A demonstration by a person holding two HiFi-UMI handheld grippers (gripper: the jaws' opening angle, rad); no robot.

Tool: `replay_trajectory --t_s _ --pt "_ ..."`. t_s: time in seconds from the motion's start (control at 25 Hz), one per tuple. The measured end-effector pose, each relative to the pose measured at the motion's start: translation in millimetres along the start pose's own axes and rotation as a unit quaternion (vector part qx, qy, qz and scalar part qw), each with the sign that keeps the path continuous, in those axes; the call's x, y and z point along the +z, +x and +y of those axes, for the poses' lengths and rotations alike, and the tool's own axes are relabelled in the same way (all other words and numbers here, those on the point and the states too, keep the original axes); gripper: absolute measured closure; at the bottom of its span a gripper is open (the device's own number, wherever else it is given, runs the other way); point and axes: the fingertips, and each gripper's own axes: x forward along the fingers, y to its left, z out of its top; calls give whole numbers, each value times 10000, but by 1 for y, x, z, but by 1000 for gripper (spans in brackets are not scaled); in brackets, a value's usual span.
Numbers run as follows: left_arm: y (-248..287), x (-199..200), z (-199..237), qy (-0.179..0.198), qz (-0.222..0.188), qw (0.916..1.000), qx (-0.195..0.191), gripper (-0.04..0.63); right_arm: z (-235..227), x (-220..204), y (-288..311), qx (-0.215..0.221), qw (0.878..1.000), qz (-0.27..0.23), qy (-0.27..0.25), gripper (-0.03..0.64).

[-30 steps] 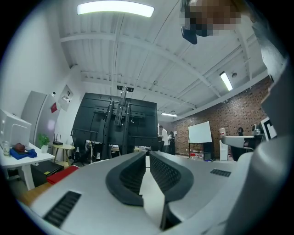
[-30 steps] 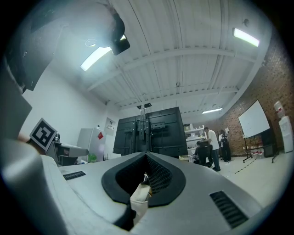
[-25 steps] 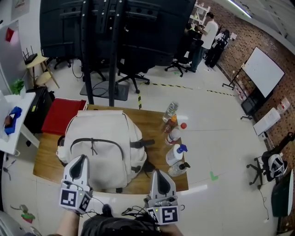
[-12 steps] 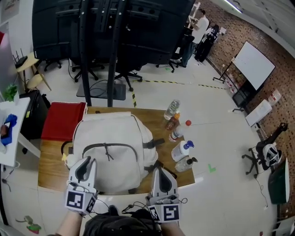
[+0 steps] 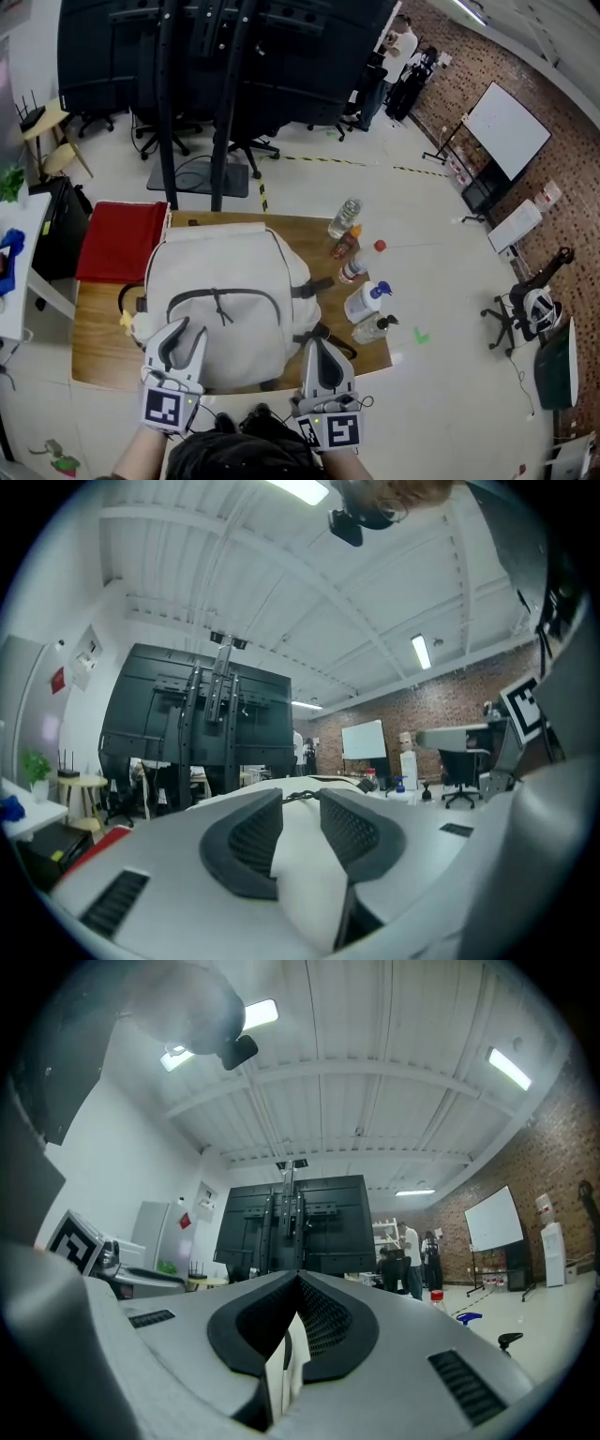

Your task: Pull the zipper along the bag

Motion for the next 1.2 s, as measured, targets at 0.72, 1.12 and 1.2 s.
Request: replay_trajectory --t_s 0.72,1.12,1.2 --pt "56 -24 -24 1686 666 9828 346 353 -31 -24 54 516 9983 -21 260 607" --pt "87 -8 -19 2022 735 9745 633 353 -28 -47 57 849 9942 454 480 607" --pt "90 -9 -19 2025 730 9744 653 362 -28 -51 59 892 9935 509 500 608"
